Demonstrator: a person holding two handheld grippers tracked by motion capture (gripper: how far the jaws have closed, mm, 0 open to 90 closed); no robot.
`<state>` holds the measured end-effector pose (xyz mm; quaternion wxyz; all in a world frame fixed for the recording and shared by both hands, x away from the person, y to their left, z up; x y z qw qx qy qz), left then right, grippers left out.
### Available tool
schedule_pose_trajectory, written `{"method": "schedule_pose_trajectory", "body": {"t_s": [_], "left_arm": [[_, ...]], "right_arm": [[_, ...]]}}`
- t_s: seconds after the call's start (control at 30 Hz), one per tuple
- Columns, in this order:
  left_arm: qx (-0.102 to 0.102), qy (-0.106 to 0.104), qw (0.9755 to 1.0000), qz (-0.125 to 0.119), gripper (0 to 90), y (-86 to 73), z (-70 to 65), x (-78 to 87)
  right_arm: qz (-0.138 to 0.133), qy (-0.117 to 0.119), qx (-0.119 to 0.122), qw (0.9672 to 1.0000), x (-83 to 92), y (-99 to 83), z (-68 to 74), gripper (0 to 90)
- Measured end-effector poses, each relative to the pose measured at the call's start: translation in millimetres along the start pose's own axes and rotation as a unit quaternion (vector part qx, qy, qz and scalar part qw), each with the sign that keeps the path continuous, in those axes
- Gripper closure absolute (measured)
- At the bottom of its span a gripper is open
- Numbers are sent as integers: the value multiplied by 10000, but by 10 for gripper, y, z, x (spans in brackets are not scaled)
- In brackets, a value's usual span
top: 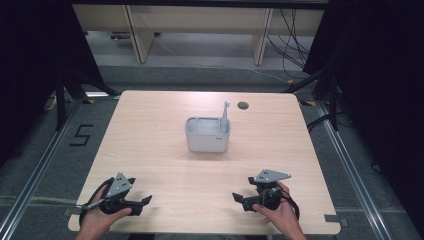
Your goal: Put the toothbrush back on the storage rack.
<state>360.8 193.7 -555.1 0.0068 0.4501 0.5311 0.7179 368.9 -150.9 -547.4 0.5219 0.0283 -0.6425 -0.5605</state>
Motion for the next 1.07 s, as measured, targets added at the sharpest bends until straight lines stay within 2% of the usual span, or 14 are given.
{"method": "schedule_pose_trajectory", "body": {"t_s": [0.1, 0.17, 0.2, 0.27, 0.3, 0.37, 0.4, 0.57, 0.6, 0.63, 0.7, 0.87, 0.97, 1.07], "left_arm": [[44, -1, 10000, -34, 151, 5, -7, -6], [40, -1, 10000, -31, 151, 4, -7, -5], [44, -2, 10000, -38, 151, 6, -7, -6], [45, -1, 10000, -37, 151, 5, -7, -6], [43, 0, 10000, -33, 151, 5, -6, -6], [39, -1, 10000, -32, 151, 5, -6, -5], [43, -1, 10000, -36, 151, 5, -7, -6], [41, -10, 10000, -59, 151, 6, -9, -8], [38, -4, 10000, -45, 151, 5, -7, -7], [35, 0, 10000, -23, 151, 3, -6, -4], [-6, 3, 10000, 5, 151, -2, 1, 1], [13, -2, 10000, -44, 151, 2, -1, -6], [9, -1, 10000, -40, 151, 2, 1, -5], [4, 6, 10000, -2, 151, -4, 2, 3]], "right_arm": [[-13, -12, 51, 10000, 4, -25, 26, 162], [30, 33, -38, 10000, 3, -50, 62, 162], [44, -61, 181, 9998, 12, -56, 31, 162], [123, 4, 10, 9999, 9, -90, 80, 161], [104, -21, 180, 9998, 2, -89, 60, 161], [170, 144, 212, 9995, -3, -106, 80, 161], [146, 51, 242, 9996, -2, -108, 77, 160], [156, 2, 226, 9996, -7, -119, 79, 160], [230, 65, 106, 9997, -5, -134, 109, 160], [170, -56, 265, 9995, -1, -121, 70, 160], [152, -49, 309, 9994, -4, -116, 68, 160], [178, -26, 298, 9994, -6, -119, 73, 160], [227, -18, 126, 9997, 0, -129, 91, 160], [213, -9, 209, 9996, -6, -124, 83, 160]]}}
Point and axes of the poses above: each handheld gripper's, and its own axes: x roughly backward along the jaws, y roughly out of its top, z roughly to its left, the point moved 9 cm from there along -x, roughly forward along the jaws, and after that the axes turned 1 degree about z, right-handed, at the moved point
